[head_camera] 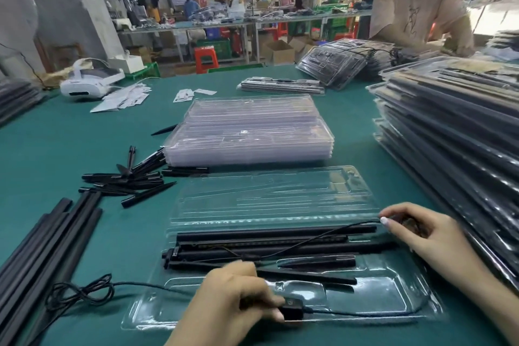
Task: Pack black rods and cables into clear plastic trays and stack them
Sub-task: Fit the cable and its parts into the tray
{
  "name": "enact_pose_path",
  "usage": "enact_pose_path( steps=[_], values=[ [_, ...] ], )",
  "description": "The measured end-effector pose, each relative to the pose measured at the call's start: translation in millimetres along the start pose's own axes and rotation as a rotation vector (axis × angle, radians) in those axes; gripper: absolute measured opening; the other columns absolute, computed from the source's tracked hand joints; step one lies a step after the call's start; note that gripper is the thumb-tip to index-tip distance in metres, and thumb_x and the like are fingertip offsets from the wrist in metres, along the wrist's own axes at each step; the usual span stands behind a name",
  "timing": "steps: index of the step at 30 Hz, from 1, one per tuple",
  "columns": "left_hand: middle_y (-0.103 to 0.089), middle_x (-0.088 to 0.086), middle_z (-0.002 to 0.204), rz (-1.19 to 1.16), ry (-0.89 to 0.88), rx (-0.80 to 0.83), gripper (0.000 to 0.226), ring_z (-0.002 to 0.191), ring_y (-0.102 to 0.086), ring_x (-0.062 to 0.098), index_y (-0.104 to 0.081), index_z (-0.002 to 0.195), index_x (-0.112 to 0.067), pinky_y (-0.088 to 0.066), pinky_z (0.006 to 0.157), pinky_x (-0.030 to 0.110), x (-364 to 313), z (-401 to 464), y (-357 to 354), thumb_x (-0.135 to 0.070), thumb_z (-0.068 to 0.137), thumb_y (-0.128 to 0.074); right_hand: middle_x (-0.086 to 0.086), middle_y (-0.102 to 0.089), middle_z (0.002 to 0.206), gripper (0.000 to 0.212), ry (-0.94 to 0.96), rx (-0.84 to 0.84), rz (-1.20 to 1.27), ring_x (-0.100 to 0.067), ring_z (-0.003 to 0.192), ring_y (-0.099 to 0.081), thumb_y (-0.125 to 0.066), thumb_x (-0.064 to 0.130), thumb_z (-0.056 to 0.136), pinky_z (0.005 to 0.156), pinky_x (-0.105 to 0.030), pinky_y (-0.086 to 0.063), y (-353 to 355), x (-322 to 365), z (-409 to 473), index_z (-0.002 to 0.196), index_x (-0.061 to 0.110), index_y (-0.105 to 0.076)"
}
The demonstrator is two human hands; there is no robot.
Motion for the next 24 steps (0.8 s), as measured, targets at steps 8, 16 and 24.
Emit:
enact_pose_path(
  steps=[8, 16, 24],
  values=[
    [-0.066, -0.023, 0.075, 0.141, 0.033, 0.011, 0.023, 0.065, -0.048, -0.006, -0.056, 0.075, -0.029, -0.051, 0.054, 0.018, -5.9, -1.8, -9.0, -0.032, 0.066, -0.076, 0.008, -0.063, 0.062, 0.014, -0.016, 0.004, -0.006, -0.003, 0.051, -0.042, -0.073, 0.016, 0.08, 0.052, -0.013, -0.034, -2.4, -2.6, -0.8, 0.075, 0.029, -0.072],
    [-0.051, -0.018, 0.047, 0.491, -0.138, 0.169, 0.017, 0.055, -0.04, 0.0, -0.061, 0.05, -0.029, -0.028, 0.035, 0.013, -32.4, 11.7, -7.7, -0.032, 0.05, -0.078, 0.006, -0.063, 0.063, 0.017, -0.047, -0.008, 0.005, -0.006, 0.052, -0.044, -0.073, 0.014, 0.08, 0.052, -0.016, -0.035, -1.4, -5.6, -3.3, 0.075, 0.031, -0.072],
    [-0.069, -0.029, 0.096, 0.683, -0.272, 0.295, 0.062, 0.059, -0.054, -0.007, -0.076, 0.091, -0.04, -0.045, 0.059, 0.004, -25.8, -15.4, -15.0, -0.018, 0.104, -0.02, 0.007, -0.071, 0.079, 0.014, -0.052, -0.042, 0.056, -0.015, 0.074, -0.065, -0.059, 0.04, 0.079, 0.071, -0.026, -0.047, 2.7, -2.6, -6.2, 0.085, 0.034, -0.071]
  ],
)
Point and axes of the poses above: each hand's wrist, its own z-axis towards the middle knuckle, its own y-axis out of the back of the hand, x = y × z, the point moved 8 cm from there along z, towards the middle knuckle
